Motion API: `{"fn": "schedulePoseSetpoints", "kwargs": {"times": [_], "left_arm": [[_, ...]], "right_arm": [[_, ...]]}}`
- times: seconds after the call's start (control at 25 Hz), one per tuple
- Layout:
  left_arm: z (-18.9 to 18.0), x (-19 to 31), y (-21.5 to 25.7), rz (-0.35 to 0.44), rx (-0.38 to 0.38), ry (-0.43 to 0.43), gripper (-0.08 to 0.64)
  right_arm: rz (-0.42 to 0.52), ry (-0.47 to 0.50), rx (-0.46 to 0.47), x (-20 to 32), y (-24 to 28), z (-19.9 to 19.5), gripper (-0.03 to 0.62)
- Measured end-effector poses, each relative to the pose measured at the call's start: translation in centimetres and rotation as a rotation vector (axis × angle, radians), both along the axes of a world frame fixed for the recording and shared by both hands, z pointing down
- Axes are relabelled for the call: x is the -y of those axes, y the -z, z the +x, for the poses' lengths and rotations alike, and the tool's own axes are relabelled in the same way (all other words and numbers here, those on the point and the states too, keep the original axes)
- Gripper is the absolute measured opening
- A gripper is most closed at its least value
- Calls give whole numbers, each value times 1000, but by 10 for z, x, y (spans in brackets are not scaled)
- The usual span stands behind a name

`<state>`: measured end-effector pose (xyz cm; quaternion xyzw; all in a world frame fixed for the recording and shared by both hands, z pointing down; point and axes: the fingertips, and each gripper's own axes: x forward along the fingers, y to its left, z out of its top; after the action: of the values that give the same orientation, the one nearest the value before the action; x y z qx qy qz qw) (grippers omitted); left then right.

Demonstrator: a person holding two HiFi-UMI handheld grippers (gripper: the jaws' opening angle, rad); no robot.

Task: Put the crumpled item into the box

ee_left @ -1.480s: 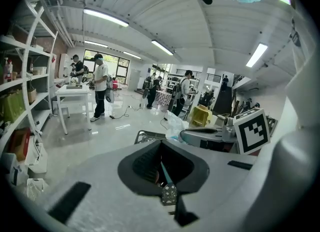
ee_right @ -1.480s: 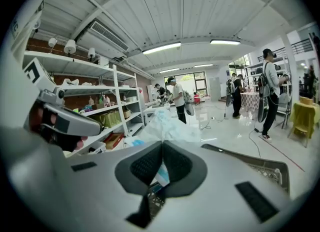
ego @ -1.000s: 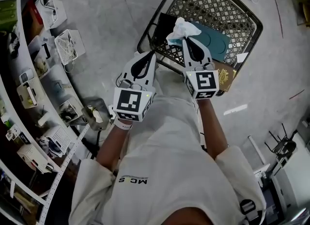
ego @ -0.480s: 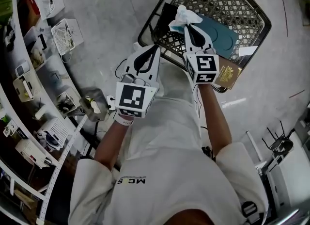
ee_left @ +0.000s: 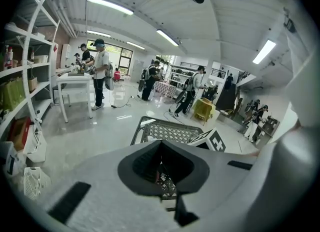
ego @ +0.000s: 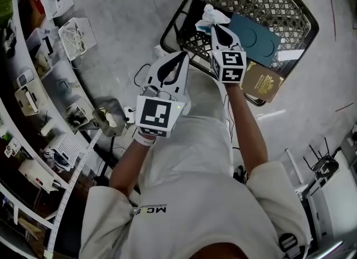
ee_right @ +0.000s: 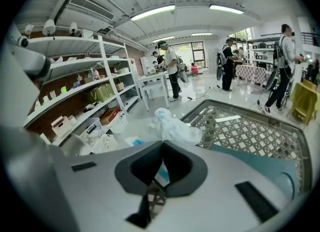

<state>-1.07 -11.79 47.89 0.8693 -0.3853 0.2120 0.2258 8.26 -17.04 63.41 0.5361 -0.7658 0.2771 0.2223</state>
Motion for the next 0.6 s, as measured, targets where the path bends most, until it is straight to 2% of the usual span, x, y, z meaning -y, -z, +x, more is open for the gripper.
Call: {"fn": "schedulePoseSetpoints", "kwargs": {"times": [0.48,0.6], "left_arm": [[-1,-8,-11,-34,-7,1,20],[-2,-10,-13,-38,-6,3,20]], "right_arm": [[-154,-32,-30,14,-58,-10,18],[-194,-21,-61,15,-66,-12,18]]}}
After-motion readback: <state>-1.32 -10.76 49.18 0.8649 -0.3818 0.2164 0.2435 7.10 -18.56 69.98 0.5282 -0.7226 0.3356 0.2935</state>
